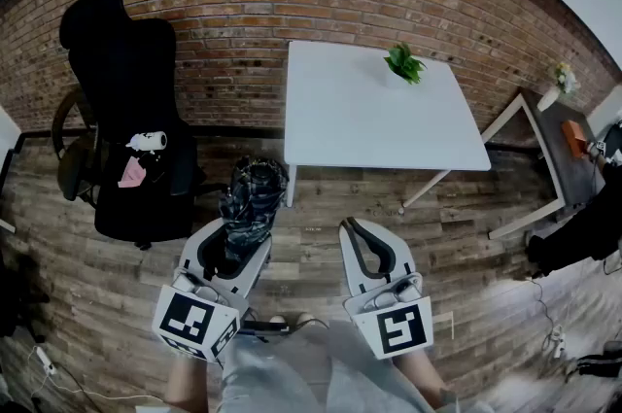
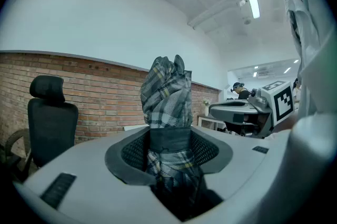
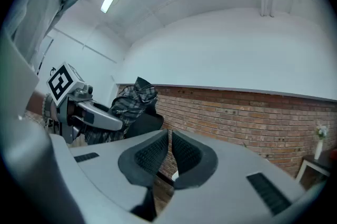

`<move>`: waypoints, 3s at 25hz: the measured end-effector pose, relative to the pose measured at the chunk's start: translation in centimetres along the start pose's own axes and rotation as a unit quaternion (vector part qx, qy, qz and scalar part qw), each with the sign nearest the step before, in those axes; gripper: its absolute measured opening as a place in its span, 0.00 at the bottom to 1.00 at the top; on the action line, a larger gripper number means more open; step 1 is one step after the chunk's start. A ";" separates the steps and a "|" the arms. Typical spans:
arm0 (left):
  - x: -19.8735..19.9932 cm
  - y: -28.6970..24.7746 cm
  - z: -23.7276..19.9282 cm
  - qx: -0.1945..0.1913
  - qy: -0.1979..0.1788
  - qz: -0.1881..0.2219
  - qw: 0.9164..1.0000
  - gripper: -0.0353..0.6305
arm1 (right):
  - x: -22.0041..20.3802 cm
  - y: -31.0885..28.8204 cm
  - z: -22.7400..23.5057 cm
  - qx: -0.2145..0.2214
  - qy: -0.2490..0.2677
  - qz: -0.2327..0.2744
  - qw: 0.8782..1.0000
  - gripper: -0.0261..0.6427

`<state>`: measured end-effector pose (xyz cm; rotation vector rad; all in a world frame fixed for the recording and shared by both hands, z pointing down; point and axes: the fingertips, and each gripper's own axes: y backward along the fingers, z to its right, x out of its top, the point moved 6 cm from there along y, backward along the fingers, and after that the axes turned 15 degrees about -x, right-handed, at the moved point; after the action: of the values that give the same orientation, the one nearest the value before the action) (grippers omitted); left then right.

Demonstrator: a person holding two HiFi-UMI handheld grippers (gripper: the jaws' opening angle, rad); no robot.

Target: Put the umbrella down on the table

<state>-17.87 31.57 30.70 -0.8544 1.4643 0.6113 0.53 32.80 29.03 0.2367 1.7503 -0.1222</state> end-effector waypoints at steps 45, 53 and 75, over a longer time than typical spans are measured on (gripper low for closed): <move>0.5 4.3 -3.0 -0.023 -0.024 0.020 0.999 0.38 | 1.1 0.9 -5.0 -0.052 0.002 0.006 0.999 0.12; 0.6 0.1 -5.7 -0.012 -0.017 0.021 1.000 0.38 | -0.7 -3.7 -2.0 -0.047 -0.001 0.006 0.999 0.12; 3.0 -24.0 -19.3 0.038 0.017 -0.005 0.999 0.38 | -6.7 -27.8 14.8 0.008 -0.008 -0.013 1.000 0.12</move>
<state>-9.92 1.71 32.39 -0.8149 1.5040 0.5329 9.60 2.05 31.39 0.2230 1.7368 -0.1564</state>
